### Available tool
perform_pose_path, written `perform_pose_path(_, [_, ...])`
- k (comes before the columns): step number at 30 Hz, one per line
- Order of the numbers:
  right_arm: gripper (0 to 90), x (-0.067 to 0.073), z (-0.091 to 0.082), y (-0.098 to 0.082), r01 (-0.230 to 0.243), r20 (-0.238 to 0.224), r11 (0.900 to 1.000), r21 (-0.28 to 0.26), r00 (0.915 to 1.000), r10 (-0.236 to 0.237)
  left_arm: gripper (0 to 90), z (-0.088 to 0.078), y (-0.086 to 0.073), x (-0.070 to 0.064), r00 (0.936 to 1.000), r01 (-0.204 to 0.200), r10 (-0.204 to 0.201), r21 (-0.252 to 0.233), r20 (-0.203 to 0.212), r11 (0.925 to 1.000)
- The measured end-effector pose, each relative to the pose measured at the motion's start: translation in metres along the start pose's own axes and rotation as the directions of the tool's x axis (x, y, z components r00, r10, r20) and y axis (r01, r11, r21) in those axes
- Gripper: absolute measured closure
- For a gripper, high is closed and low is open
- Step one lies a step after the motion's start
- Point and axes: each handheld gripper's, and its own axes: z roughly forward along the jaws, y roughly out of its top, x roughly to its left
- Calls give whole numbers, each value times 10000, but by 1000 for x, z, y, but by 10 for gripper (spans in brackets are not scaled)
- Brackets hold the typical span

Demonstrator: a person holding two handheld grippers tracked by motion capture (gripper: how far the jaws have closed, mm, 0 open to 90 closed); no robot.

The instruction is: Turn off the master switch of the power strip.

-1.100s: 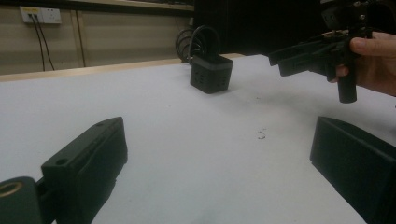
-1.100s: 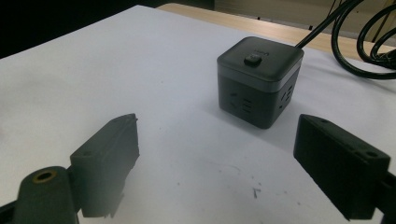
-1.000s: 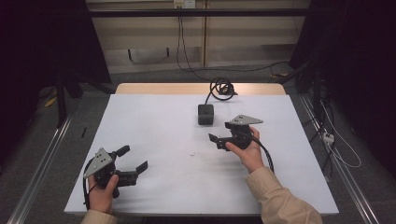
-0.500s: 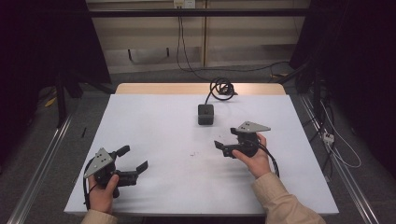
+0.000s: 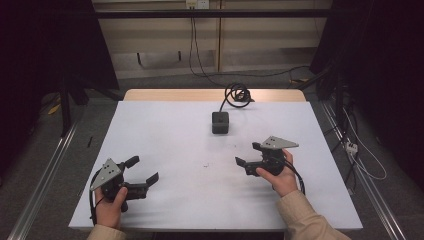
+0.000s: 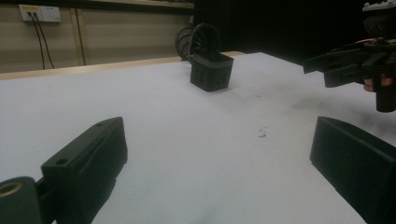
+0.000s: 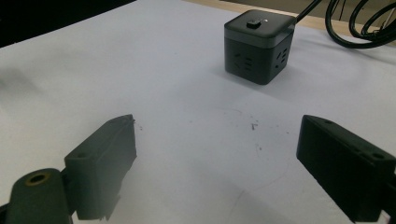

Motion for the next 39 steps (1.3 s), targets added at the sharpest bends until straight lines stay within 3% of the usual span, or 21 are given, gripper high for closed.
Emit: perform_pose_path(39, [104,0,-38,-30,152,-35,9999,65,9999,-151,37,-1,0,0,10000,-29,29,-6,-53,10000])
